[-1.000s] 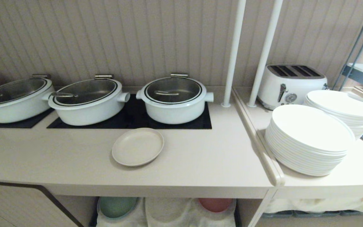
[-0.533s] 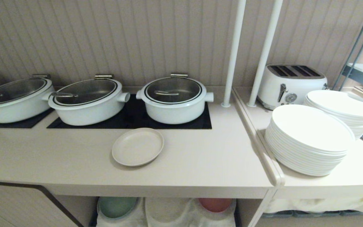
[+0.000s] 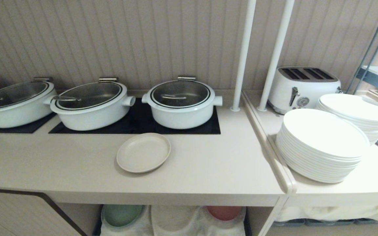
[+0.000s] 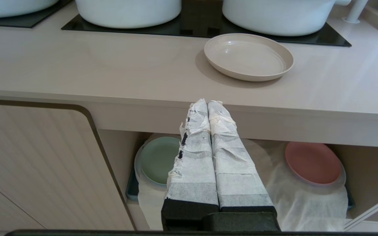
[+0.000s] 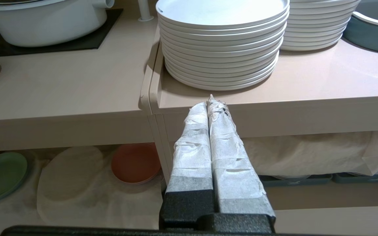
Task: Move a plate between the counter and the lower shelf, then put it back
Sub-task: Pick up the plate
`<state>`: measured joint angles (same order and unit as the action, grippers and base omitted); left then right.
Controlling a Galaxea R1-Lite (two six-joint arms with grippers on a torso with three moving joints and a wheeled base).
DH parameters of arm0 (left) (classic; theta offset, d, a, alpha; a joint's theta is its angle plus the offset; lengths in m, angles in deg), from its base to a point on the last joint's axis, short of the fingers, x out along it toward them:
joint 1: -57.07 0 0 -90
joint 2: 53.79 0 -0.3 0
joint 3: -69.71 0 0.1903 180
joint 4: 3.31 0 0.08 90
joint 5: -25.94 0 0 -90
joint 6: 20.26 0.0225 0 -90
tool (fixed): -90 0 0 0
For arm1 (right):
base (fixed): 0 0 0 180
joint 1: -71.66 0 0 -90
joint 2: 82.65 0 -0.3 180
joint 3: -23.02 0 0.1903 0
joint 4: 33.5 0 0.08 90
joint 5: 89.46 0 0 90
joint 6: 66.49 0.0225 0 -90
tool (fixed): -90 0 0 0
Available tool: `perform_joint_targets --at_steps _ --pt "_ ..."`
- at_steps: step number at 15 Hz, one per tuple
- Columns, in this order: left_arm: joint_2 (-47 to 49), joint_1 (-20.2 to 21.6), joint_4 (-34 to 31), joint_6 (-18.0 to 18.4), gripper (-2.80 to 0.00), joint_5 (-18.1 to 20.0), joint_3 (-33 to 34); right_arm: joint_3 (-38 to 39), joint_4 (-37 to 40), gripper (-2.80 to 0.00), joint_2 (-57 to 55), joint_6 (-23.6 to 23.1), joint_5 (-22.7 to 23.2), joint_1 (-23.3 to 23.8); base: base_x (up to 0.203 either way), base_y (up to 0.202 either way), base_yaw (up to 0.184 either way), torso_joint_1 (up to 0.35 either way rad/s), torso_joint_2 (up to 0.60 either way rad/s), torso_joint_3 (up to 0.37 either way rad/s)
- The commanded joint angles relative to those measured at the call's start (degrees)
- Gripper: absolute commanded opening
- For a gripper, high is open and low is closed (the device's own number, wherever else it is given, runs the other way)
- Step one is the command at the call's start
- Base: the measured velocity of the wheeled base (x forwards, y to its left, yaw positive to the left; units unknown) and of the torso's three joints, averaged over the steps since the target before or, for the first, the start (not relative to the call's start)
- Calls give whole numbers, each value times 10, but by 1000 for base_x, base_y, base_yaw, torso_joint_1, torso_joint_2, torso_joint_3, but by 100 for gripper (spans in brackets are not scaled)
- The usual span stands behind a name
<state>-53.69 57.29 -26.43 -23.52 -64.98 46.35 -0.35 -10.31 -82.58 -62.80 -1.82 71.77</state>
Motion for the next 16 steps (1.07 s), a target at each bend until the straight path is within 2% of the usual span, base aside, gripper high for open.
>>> perform_joint_targets --at_steps 1,4,6,16 --pt "0 0 0 -1 -280 0 0 0 -1 -280 -1 0 0 0 0 0 0 0 0 0" --pt "0 0 0 -2 -280 0 0 0 -1 -280 -1 0 0 0 0 0 0 0 0 0" --pt "0 0 0 -3 -280 0 0 0 -1 -280 -1 0 0 0 4 117 -2 0 0 -4" --pt "0 0 1 -3 -280 0 0 0 -1 -280 -1 0 0 0 0 197 -1 4 2 2"
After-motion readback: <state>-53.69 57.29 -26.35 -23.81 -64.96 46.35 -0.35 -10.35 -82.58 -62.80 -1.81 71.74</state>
